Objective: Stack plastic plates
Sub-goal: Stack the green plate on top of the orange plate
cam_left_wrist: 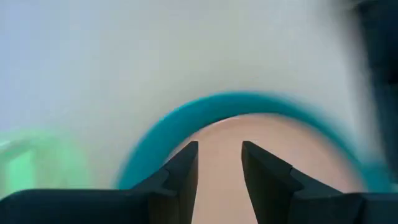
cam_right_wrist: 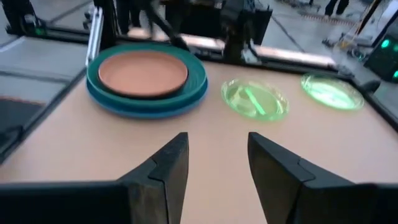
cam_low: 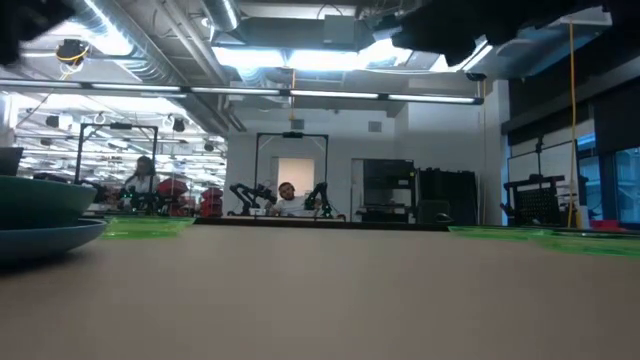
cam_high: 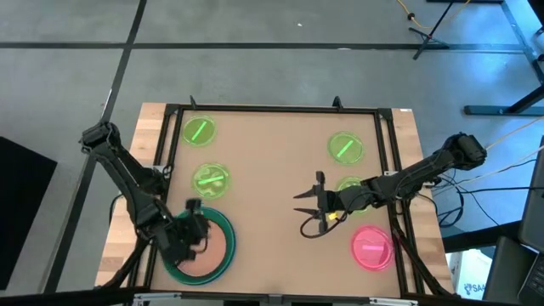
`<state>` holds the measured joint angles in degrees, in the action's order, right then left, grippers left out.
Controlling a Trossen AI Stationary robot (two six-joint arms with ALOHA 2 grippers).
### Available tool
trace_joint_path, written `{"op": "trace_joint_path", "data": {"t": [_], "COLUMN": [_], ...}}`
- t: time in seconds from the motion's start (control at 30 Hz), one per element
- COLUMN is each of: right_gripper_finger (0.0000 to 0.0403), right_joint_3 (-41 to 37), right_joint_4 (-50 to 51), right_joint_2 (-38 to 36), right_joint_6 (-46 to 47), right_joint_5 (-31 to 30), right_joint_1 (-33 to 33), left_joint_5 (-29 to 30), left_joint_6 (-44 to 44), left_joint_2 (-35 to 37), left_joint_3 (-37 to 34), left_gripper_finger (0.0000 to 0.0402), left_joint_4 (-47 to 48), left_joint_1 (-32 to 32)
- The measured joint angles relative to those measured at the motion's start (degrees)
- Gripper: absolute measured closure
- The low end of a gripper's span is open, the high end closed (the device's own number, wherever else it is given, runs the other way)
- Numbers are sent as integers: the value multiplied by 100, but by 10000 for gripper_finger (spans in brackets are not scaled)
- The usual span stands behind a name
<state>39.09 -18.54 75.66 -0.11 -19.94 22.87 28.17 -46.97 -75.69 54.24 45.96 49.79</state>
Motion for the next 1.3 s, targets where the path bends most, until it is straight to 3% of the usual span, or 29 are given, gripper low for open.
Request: {"op": "trace_joint_path", "data": {"t": [0.17,0.3,0.53,0.67,0.87,1.17,1.3], "right_gripper_finger": [244,244,244,244,244,244,244], "right_joint_3": [0,0,0,-2,-2,-2,-2], "right_joint_4": [308,353,457,631,697,966,1022], "right_joint_2": [0,0,0,0,0,0,0], "right_joint_6": [-5,-88,-641,-837,-1372,-1180,-1081], "right_joint_5": [-61,-240,-272,-363,-748,-91,4], "right_joint_1": [-1,-2,-2,-2,-65,-577,-619], "left_joint_5": [834,1298,818,865,478,-1389,-1614], "left_joint_6": [-1306,-1945,-1845,-1335,-238,2545,3036], "left_joint_2": [1,-1,-3,-3,-3,-3,-3], "left_joint_3": [-61,-332,-972,-1284,-1498,-1565,-1565], "left_gripper_finger": [287,287,263,250,247,246,246], "left_joint_4": [2002,2416,2386,2159,1511,390,198], "left_joint_1": [-334,-818,-2211,-2956,-4170,-6094,-6715]}}
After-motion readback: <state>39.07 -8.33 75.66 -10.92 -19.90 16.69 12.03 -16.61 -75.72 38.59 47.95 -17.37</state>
